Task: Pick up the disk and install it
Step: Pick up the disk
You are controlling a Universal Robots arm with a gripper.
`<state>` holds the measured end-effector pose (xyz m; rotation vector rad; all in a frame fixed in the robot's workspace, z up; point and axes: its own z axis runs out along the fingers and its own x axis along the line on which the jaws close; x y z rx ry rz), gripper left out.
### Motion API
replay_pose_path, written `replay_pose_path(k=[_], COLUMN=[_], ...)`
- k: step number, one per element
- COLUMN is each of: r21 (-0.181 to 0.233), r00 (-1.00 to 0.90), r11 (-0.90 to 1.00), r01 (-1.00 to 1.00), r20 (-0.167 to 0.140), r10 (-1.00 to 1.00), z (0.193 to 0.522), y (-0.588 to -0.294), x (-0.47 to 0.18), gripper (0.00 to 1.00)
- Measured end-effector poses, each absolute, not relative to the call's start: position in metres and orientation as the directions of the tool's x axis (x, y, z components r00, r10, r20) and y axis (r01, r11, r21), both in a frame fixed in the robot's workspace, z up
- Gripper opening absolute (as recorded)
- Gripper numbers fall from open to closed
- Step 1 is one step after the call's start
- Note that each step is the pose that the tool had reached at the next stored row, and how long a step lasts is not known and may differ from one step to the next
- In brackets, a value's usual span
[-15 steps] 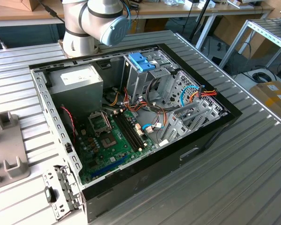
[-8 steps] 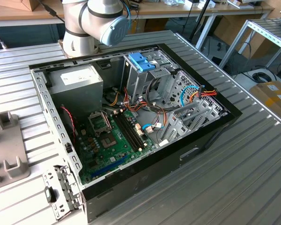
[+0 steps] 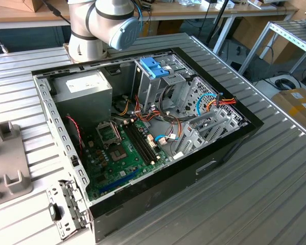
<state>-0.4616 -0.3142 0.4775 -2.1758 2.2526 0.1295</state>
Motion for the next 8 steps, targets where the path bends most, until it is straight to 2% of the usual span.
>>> replay_pose_path(k=[8], r21=[0.054], r00=[-0.036], r11=[0.033], r01=[-0.998], r20=[-0.062], r10=[-0.997], z=[0.4873], y=[-0.3142], x=[-0.4616], gripper=[0.37])
